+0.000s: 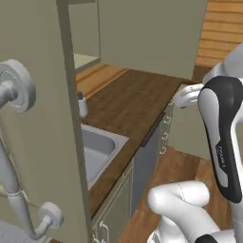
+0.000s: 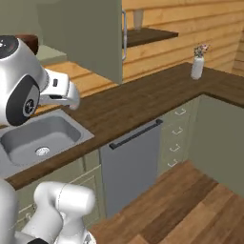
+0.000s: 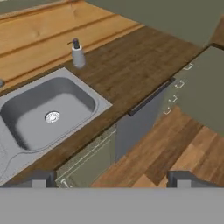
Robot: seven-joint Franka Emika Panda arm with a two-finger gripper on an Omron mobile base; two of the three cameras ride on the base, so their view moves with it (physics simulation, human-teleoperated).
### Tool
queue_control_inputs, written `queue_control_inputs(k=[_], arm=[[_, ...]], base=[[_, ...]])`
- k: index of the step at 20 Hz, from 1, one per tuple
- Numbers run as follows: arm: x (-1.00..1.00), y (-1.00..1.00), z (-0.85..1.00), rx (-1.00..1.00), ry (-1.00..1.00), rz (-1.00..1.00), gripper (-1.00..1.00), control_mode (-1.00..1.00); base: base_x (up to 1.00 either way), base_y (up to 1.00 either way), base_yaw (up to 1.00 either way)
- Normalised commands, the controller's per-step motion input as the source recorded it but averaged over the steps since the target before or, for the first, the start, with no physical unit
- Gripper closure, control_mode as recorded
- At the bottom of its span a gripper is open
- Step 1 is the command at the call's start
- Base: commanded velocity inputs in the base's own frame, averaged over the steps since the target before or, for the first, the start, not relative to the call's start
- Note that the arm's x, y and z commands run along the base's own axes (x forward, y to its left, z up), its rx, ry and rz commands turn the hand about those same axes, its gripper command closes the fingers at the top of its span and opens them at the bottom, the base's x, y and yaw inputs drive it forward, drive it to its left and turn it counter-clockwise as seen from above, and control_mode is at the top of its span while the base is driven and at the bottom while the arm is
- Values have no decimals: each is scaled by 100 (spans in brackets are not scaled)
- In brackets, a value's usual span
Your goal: Gather all objects into one cabinet and sort the glasses and bowls to opposite sides.
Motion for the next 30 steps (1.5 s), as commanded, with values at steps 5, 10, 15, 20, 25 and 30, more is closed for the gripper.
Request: queue_control_inputs(k=[5,10,15,20,25,30], arm=[[0,0,0,0,0,0,-100,100],[0,0,0,0,0,0,-100,100],[0,0,0,0,0,0,-100,100],[0,0,0,0,0,0,-100,100],[0,0,0,0,0,0,-100,100],[0,0,0,0,0,0,-100,100]], base=[[-19,-85,-67],[-47,-100,-51],[14,-97,-52],[39,-61,-56],[53,-25,-64],[59,-4,-64]])
